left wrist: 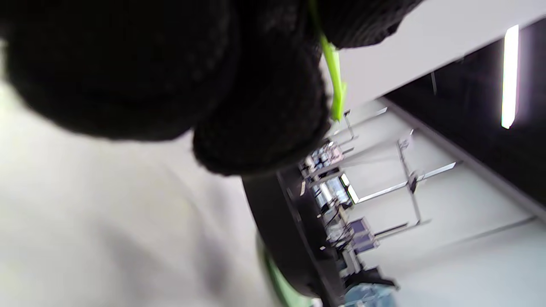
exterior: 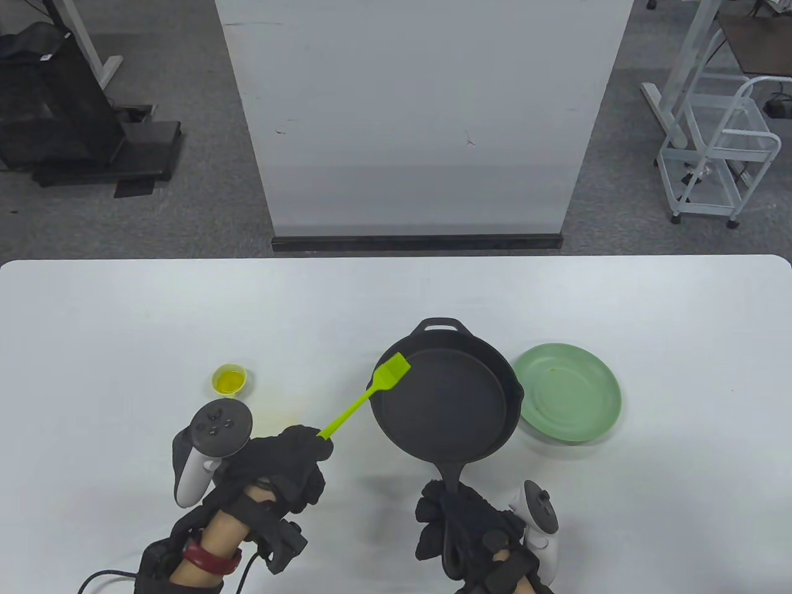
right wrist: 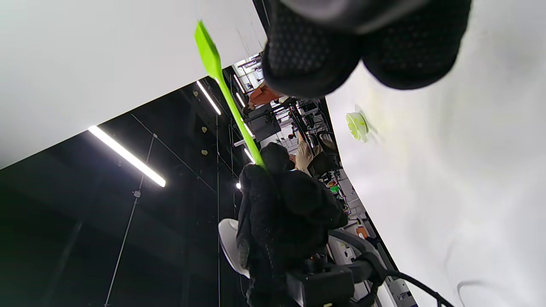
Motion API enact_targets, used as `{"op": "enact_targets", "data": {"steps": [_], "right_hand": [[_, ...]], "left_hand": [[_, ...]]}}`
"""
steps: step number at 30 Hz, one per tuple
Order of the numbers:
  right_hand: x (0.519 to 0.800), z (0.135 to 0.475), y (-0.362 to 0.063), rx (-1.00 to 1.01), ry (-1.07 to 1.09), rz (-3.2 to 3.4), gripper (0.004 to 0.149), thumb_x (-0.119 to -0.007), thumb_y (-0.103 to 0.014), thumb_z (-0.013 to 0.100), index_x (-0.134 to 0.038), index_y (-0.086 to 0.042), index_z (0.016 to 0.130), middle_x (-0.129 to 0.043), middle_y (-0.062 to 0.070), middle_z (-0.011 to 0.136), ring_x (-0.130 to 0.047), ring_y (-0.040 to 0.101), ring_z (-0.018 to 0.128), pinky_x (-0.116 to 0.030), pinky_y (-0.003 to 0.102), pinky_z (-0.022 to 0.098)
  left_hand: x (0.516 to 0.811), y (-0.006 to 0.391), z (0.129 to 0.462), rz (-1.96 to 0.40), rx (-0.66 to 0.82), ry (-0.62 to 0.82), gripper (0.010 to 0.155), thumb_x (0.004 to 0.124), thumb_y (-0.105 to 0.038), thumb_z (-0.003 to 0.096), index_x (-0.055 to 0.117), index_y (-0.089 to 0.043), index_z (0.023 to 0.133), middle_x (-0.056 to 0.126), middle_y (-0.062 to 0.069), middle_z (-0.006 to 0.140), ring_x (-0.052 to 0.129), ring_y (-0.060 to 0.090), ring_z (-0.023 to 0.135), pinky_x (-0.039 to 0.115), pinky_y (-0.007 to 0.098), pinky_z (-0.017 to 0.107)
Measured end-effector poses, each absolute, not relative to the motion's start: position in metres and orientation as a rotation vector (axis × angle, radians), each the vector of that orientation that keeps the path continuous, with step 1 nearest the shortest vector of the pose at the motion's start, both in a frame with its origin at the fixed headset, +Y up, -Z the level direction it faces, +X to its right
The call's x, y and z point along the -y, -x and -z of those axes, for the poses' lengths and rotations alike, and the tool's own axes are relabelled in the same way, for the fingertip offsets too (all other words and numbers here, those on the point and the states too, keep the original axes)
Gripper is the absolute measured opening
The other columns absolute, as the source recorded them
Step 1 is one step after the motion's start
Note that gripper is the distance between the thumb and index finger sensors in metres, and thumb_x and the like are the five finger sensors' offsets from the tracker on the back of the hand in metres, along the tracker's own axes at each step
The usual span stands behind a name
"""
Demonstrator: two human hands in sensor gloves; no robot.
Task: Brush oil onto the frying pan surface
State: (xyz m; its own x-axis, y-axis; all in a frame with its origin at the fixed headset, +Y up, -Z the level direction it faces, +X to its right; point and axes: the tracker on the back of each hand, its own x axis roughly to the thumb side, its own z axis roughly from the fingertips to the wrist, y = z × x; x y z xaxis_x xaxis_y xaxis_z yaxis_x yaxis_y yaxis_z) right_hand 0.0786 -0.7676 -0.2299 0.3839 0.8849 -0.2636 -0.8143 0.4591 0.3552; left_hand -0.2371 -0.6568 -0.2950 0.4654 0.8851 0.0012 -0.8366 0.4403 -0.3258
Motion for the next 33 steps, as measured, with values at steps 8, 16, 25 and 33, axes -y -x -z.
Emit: {"op": "enact_targets", "data": {"steps": [8, 16, 25, 33], "right_hand": [[0.768, 0.230, -0.077, -0.449, -0.183, -1.089, 0.057, -0.060, -0.036, 0.050, -0.046, 0.002, 0.090, -0.063, 0.024, 0.080, -0.094, 0.015, 0.045, -0.086, 0.041, 0.039], [0.769, 0.230, -0.077, -0.440, -0.169, -1.096, 0.058, -0.061, -0.036, 0.049, -0.047, 0.002, 0.090, -0.064, 0.024, 0.080, -0.094, 0.016, 0.045, -0.085, 0.042, 0.039], [0.761, 0.239, -0.068, -0.486, -0.187, -1.199, 0.055, -0.059, -0.041, 0.049, -0.053, -0.001, 0.088, -0.070, 0.020, 0.077, -0.095, 0.016, 0.045, -0.085, 0.042, 0.038], [0.735, 0.264, -0.050, -0.467, -0.194, -1.322, 0.055, -0.057, -0.045, 0.047, -0.057, -0.005, 0.085, -0.074, 0.016, 0.074, -0.096, 0.014, 0.042, -0.085, 0.042, 0.038]], "left_hand": [[0.687, 0.246, 0.284, -1.430, 0.076, 0.171, 0.050, 0.062, -0.043, 0.0475, 0.067, -0.007, 0.082, 0.106, 0.002, 0.039, 0.101, 0.029, 0.014, 0.086, 0.039, 0.009], [0.710, 0.239, 0.289, -1.534, 0.081, 0.174, 0.050, 0.061, -0.043, 0.0478, 0.066, -0.007, 0.082, 0.106, 0.003, 0.044, 0.101, 0.031, 0.018, 0.087, 0.041, 0.012], [0.717, 0.243, 0.281, -1.561, 0.079, 0.145, 0.049, 0.060, -0.043, 0.0475, 0.065, -0.008, 0.082, 0.105, 0.004, 0.046, 0.102, 0.031, 0.019, 0.087, 0.041, 0.013], [0.717, 0.240, 0.278, -1.570, 0.104, 0.174, 0.049, 0.059, -0.043, 0.0478, 0.064, -0.008, 0.083, 0.105, 0.004, 0.049, 0.102, 0.031, 0.021, 0.087, 0.041, 0.014]]}}
